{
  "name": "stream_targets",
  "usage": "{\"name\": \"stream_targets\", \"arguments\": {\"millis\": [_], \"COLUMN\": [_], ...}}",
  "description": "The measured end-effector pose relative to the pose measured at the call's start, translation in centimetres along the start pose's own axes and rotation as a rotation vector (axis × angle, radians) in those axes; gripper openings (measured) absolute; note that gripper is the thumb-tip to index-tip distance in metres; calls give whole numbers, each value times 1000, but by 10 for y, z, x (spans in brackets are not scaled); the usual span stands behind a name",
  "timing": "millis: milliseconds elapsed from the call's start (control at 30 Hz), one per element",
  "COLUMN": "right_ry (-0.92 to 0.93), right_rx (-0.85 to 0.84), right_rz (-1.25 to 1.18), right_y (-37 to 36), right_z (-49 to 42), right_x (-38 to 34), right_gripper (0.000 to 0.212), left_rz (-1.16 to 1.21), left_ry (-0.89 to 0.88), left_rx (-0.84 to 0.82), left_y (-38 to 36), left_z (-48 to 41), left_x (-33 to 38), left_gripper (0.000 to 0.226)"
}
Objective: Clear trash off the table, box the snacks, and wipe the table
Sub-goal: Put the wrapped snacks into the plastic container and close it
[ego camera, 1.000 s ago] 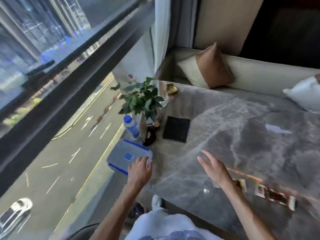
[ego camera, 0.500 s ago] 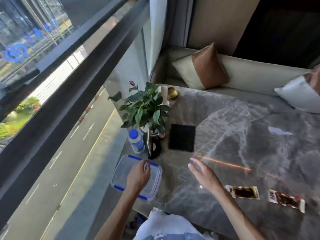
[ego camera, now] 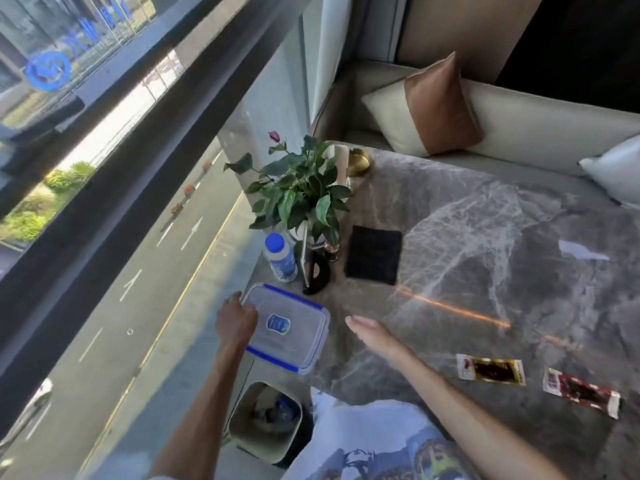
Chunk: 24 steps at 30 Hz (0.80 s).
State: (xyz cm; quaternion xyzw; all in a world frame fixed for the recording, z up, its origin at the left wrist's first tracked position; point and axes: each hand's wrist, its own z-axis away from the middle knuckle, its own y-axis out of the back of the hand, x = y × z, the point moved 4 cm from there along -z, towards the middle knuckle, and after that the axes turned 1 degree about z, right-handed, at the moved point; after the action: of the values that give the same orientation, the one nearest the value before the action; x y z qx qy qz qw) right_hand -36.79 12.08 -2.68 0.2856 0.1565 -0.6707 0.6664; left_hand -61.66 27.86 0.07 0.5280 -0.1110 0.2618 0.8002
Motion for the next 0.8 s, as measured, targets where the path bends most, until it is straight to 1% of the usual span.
{"name": "stream_targets", "arguments": {"millis": [67, 100, 133, 200, 233, 300, 367, 467, 500, 567, 600, 633, 700, 767, 800], "right_ry": [-151, -196, -221, -234, -227, -186, -132, -106, -106, -106, -98, -87, -53, -23, -2], "right_rx": [-112, -149, -180, -211, -191, -99, 0, 128, 164, 216, 227, 226, 204, 219, 245], "right_rz": [-215, -282, -337, -432, -462, -474, -445, -475, -505, -573, -601, -620, -625, -661, -711], "right_y": [-32, -45, -56, -70, -71, -58, -30, 32, 56, 104, 129, 153, 203, 251, 277], "right_z": [-6, -7, -10, -13, -13, -10, 0, 29, 41, 69, 83, 98, 127, 154, 169], "right_x": [-1, -1, 0, 3, 6, 14, 32, 72, 88, 119, 136, 155, 193, 232, 257], "right_gripper": [73, 75, 75, 70, 64, 49, 39, 35, 37, 51, 54, 57, 66, 66, 62], "left_rz": [81, 147, 215, 306, 326, 359, 370, 365, 382, 404, 405, 407, 406, 380, 367], "left_ry": [97, 114, 117, 134, 145, 161, 157, 82, 39, -69, -131, -183, -264, -337, -372], "left_rx": [-178, -255, -303, -314, -305, -320, -388, -493, -521, -580, -618, -661, -728, -731, -719], "left_y": [0, -1, -1, -2, -3, -8, -21, -55, -68, -95, -110, -128, -173, -222, -250], "left_z": [-9, -9, -7, 2, 6, 21, 38, 72, 86, 121, 140, 160, 197, 231, 253], "left_x": [-17, -22, -23, -24, -24, -21, -11, 21, 40, 86, 111, 135, 180, 221, 243], "left_gripper": [61, 57, 48, 38, 36, 39, 38, 40, 40, 41, 46, 51, 48, 42, 43]}}
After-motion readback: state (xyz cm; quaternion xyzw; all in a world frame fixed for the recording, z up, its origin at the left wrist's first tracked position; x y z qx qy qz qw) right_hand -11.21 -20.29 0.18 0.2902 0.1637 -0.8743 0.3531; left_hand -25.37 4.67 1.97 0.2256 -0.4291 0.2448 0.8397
